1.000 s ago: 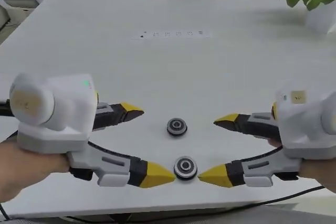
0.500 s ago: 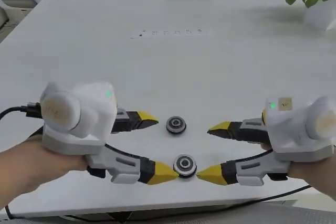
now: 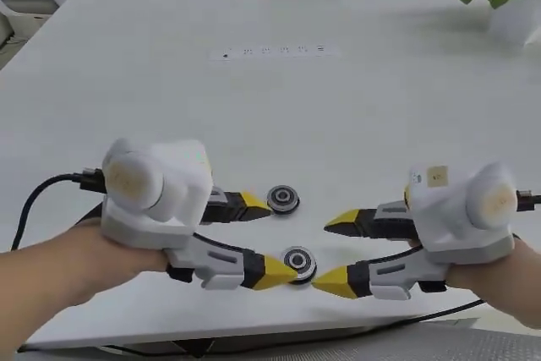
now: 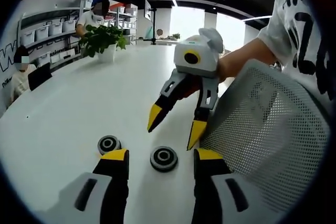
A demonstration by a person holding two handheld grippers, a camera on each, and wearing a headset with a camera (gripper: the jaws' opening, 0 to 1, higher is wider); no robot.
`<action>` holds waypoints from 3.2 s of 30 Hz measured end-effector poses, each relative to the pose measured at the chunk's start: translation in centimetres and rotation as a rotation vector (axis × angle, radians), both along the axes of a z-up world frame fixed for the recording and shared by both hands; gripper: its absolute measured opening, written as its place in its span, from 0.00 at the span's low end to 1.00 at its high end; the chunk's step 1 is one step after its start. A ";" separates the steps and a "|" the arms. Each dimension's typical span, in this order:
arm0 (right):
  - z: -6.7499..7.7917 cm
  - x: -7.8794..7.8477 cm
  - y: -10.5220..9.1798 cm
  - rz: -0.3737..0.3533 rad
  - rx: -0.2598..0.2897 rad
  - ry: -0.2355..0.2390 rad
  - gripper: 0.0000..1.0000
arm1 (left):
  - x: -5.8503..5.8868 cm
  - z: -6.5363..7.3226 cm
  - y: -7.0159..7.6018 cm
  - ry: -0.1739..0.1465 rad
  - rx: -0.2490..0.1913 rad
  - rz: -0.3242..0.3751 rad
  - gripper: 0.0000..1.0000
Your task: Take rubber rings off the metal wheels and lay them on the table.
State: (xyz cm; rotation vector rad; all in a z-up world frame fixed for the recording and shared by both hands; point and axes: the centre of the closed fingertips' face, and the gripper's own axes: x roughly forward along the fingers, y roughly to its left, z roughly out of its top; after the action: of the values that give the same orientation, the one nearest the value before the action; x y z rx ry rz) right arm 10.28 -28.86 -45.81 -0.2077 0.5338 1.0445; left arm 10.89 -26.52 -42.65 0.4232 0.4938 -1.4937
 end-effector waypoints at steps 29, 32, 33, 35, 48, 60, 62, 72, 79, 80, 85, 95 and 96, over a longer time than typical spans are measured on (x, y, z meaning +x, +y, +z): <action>-1.5 -0.4 0.6 0.027 0.006 0.030 0.24 | -0.9 -3.1 -1.4 0.004 0.066 -0.058 0.14; -1.5 -0.4 0.6 0.027 0.006 0.030 0.24 | -0.8 -3.4 -1.3 -0.005 0.078 -0.056 0.12; -1.6 -0.4 0.6 0.026 0.006 0.031 0.24 | -0.7 -3.4 -1.3 -0.004 0.080 -0.054 0.12; -1.7 -0.4 0.6 0.027 0.005 0.032 0.23 | -0.7 -3.4 -1.3 -0.006 0.075 -0.049 0.11; -1.9 -0.3 1.1 0.024 0.009 0.038 0.23 | -0.6 -3.5 -1.6 -0.074 0.070 -0.055 0.07; -2.0 -0.5 0.7 0.022 0.002 0.046 0.15 | -0.5 -3.5 -1.7 -0.077 0.068 -0.044 0.07; -2.1 -0.5 0.6 0.017 0.005 0.054 0.13 | -0.5 -3.5 -1.7 -0.075 0.066 -0.042 0.07; -2.2 -0.6 0.3 0.002 0.018 0.088 0.01 | -0.5 -3.5 -1.7 -0.081 0.067 -0.039 0.07; -2.1 -0.5 0.1 -0.058 0.086 0.145 0.00 | -0.5 -3.5 -1.7 -0.085 0.066 -0.042 0.07; -2.0 -0.5 0.0 -0.066 0.094 0.151 0.00 | -0.5 -3.5 -1.7 -0.086 0.067 -0.042 0.07; -1.8 -0.5 -0.1 -0.096 0.141 0.179 0.00 | -0.5 -3.5 -1.6 -0.088 0.067 -0.042 0.07; -1.5 -0.6 -0.3 -0.144 0.200 0.233 0.00 | -0.6 -3.5 -1.7 -0.091 0.069 -0.043 0.07; -1.4 -0.6 -0.4 -0.145 0.202 0.237 0.00 | -0.6 -3.5 -1.7 -0.092 0.070 -0.045 0.07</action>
State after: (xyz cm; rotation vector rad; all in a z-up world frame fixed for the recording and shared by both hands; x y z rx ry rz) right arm 9.65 -29.21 -47.22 0.1332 0.6426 0.9791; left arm 10.31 -28.21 -46.13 0.5587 0.4675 -1.4961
